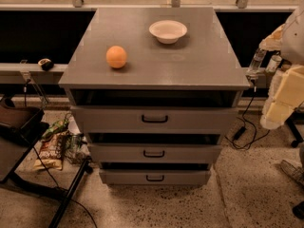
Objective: Open middle drawer
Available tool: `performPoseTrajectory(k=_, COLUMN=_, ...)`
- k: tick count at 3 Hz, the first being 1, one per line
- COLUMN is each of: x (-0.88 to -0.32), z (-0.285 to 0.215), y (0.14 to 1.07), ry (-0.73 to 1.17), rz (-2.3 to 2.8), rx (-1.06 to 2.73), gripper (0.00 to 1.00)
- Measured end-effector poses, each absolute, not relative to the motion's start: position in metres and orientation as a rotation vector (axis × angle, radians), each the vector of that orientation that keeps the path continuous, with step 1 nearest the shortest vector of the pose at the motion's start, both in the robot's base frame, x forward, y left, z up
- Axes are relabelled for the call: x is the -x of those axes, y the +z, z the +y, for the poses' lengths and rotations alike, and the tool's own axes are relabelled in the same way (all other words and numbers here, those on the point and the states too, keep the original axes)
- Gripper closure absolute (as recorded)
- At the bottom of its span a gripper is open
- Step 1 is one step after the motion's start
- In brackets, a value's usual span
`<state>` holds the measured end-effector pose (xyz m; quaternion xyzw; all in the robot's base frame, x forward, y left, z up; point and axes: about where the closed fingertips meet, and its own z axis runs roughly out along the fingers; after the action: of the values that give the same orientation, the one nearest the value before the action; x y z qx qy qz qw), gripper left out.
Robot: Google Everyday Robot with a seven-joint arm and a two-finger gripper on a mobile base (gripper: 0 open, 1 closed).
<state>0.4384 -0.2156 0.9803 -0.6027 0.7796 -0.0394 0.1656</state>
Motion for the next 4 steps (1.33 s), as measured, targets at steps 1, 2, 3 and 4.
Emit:
performPoseTrajectory(k=1, x=-0.438, z=-0.216, y=0.98, ry=-0.113, rz=2.221, rx=1.716, gripper=0.0)
performPoseTrajectory(k=2, x=-0.433, z=-0.221, y=0.99, ry=-0.184, rz=2.245, rx=1.694, gripper=0.0)
performPoseTrajectory(k=3, x=-0.426, z=-0.227, y=0.977, ry=-0.25, rz=2.299, rx=1.65, gripper=0.0)
performPoseTrajectory(k=4, x=-0.414, z=-0.225, y=0.915, ry=-0.231, rz=2.349, rx=1.653, gripper=0.0)
